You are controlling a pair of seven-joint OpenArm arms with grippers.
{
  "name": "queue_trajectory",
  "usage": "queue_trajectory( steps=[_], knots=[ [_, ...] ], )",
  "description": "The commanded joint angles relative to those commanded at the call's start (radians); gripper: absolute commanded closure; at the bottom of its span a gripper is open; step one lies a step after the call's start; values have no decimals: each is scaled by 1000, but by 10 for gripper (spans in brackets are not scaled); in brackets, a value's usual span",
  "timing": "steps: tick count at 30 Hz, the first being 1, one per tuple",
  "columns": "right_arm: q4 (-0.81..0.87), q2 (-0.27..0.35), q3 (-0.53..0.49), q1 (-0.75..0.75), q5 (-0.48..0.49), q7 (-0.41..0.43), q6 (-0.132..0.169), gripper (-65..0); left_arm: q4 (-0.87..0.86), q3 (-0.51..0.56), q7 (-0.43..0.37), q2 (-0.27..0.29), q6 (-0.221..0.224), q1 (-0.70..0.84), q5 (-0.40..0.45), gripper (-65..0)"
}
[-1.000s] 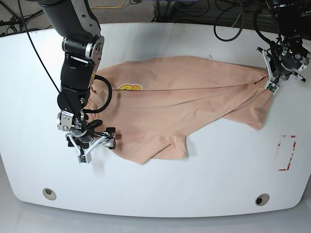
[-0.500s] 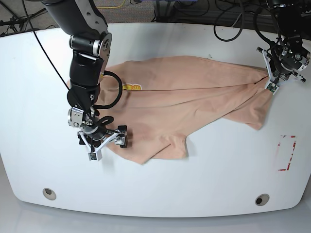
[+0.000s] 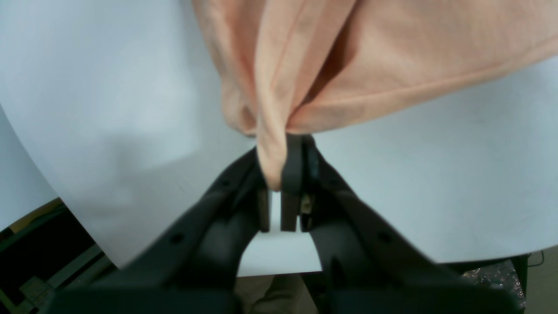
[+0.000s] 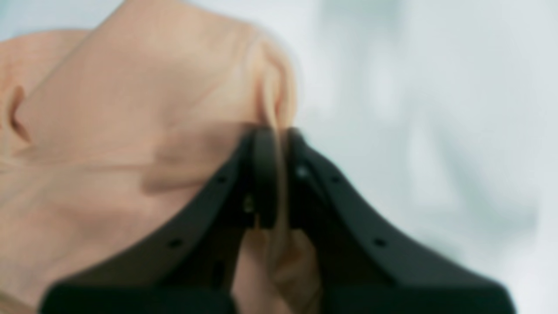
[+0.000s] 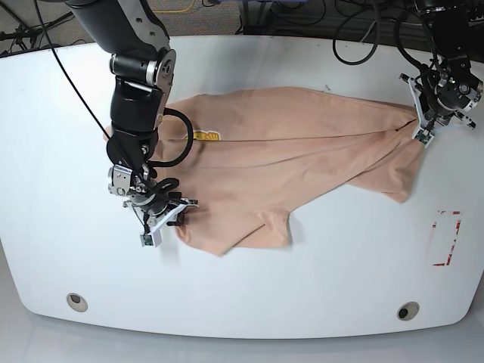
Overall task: Fold the T-shirt properly
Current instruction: 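Lower the right gripper and grasp the shirt edge near the smiley patch, then lift the shirt with both grippers and swing it toward the table edge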
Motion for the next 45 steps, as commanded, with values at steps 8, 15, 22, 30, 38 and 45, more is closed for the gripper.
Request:
queue_trajectory(
  steps=[8, 15, 22, 30, 38, 45],
  knots=[
    [55, 2, 0, -32, 5, -48, 0, 0, 0, 0, 0, 0, 0, 0, -3, 0],
    [281, -35, 2, -104, 3, -157, 0, 0, 9, 2, 0, 0, 0, -5, -5, 0],
    [517, -57, 0, -153, 2, -293, 0, 0, 95, 3, 0, 34, 0, -21, -5, 0],
    [690, -55, -12, -140, 6, -434, 2, 0, 138, 3, 5, 41, 0, -98, -3, 0],
    [807, 29, -143, -109, 8, -503, 2, 0, 146, 3, 5, 35, 0, -199, 0, 0],
    [836, 80, -184, -18, 6, -529, 2, 0, 146, 3, 5, 38, 0, -318, 0, 0]
  ],
)
